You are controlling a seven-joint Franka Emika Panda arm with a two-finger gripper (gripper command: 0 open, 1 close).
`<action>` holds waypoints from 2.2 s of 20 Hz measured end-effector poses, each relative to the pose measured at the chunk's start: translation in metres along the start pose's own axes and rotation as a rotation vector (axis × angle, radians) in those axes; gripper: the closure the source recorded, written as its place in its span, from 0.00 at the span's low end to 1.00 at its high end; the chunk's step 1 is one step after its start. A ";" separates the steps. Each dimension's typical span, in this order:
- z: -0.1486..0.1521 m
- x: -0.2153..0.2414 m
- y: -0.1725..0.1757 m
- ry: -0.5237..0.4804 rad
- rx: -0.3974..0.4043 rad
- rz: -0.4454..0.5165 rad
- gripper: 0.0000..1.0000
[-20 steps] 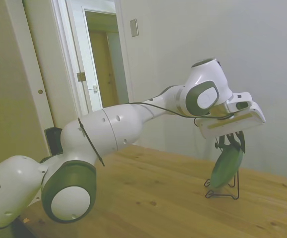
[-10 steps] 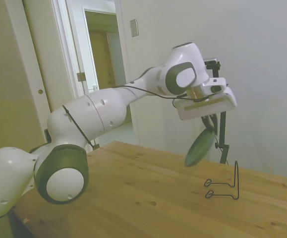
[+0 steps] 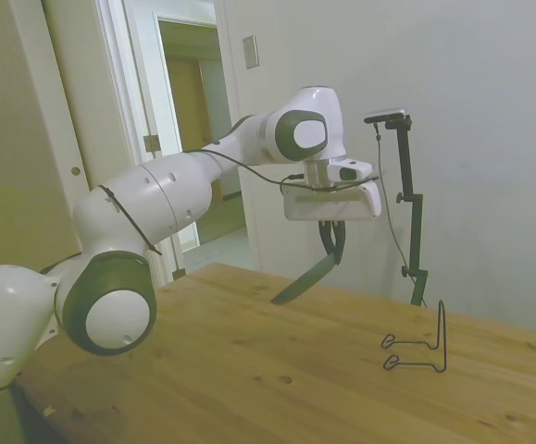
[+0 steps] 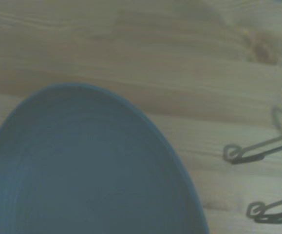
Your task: Unload the plate
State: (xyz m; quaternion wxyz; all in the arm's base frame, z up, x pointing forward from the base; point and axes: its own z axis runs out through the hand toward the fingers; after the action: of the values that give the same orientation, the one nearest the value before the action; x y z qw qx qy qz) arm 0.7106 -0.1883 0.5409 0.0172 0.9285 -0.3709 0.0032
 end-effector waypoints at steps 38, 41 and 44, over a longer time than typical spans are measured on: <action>0.096 0.032 -0.036 0.058 0.012 0.350 0.00; 0.059 0.020 -0.031 0.047 0.022 0.348 0.00; 0.035 0.011 -0.028 0.046 0.030 0.345 0.00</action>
State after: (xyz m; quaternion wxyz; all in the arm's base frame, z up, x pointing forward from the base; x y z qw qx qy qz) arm 0.7379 -0.1764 0.5057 0.0112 0.8508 -0.5243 0.0329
